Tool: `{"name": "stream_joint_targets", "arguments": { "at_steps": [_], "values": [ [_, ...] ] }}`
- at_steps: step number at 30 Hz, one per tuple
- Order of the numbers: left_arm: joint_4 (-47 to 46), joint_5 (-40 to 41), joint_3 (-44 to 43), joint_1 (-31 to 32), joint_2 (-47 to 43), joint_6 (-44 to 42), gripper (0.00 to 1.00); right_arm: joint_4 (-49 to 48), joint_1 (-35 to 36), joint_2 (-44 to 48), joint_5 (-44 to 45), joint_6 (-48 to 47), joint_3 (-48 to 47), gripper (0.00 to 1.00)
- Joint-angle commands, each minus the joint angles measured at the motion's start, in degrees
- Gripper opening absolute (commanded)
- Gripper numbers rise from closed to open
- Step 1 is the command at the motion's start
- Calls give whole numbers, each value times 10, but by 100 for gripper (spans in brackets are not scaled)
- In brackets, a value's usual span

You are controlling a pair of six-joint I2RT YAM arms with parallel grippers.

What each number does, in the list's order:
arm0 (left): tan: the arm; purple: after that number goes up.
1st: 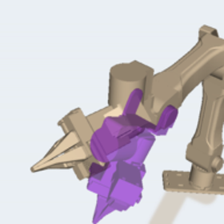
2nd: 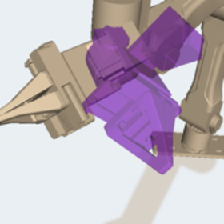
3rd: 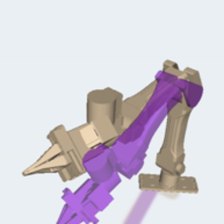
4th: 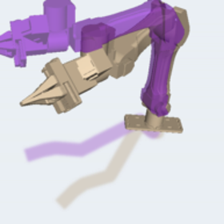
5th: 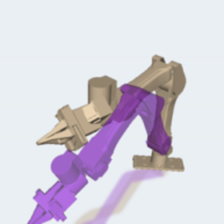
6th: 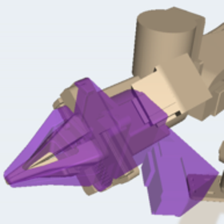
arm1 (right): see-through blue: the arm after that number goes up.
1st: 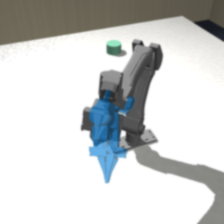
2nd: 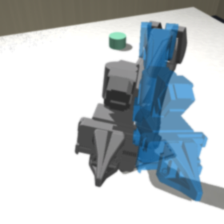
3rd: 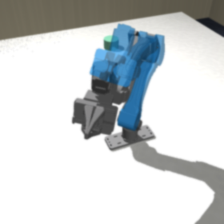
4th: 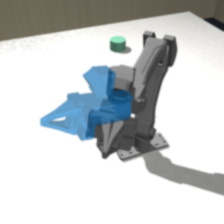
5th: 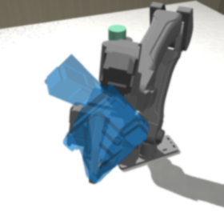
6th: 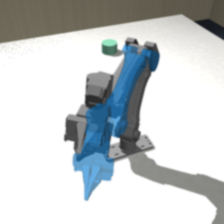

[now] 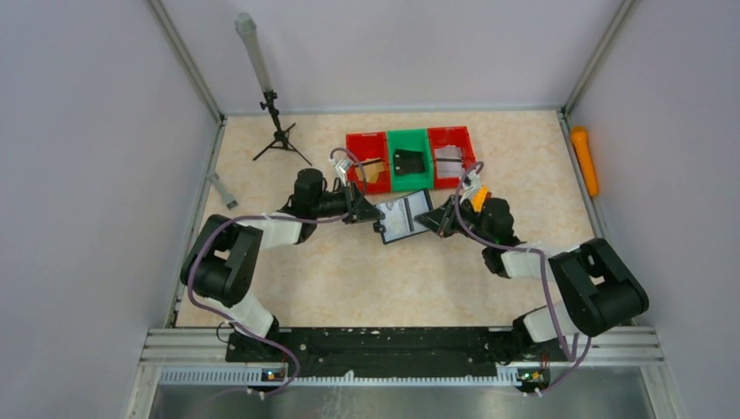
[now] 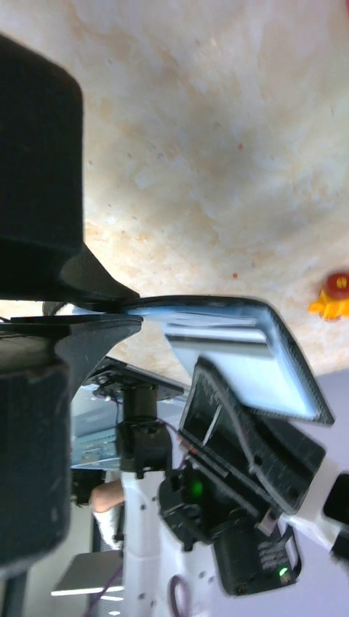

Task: Take the credit cards out of the card holder
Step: Remove the credit card from the card holder.

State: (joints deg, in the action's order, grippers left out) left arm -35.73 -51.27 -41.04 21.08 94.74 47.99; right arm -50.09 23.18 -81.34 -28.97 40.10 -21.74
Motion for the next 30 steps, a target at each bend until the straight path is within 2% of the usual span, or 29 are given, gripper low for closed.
{"name": "stream_joint_targets", "arguments": {
  "at_steps": [1, 3, 6, 9, 12, 14, 16, 20, 24, 30],
  "values": [
    [199, 123, -51, -2, -36, -109, 14, -64, -13, -11, -26, 17, -8, 2],
    [256, 163, -66, -2, -36, -135, 21, -71, -14, -15, -31, 21, -8, 0],
    [269, 178, -69, -1, -33, -136, 32, -80, -14, -24, -36, 27, -8, 0],
    [298, 204, -77, 3, -35, -145, 38, -72, -14, -35, -39, 24, -16, 0],
    [293, 213, -71, 6, -52, -151, 39, -58, -14, -45, -37, 19, -23, 0],
    [261, 190, -56, 9, -68, -149, 31, -63, -14, -51, -39, 21, -23, 0],
    [214, 150, -41, 15, -77, -139, 25, -73, -14, -58, -45, 26, -23, 0],
    [123, 60, -41, 40, -56, -105, 22, -115, -14, -74, -68, 49, -20, 0],
    [104, 37, -55, 67, -31, -101, 29, -198, -14, -102, -103, 92, -15, 0],
    [77, 23, -55, 70, -13, -83, 44, -297, -14, -135, -134, 143, -9, 0]
  ]
}}
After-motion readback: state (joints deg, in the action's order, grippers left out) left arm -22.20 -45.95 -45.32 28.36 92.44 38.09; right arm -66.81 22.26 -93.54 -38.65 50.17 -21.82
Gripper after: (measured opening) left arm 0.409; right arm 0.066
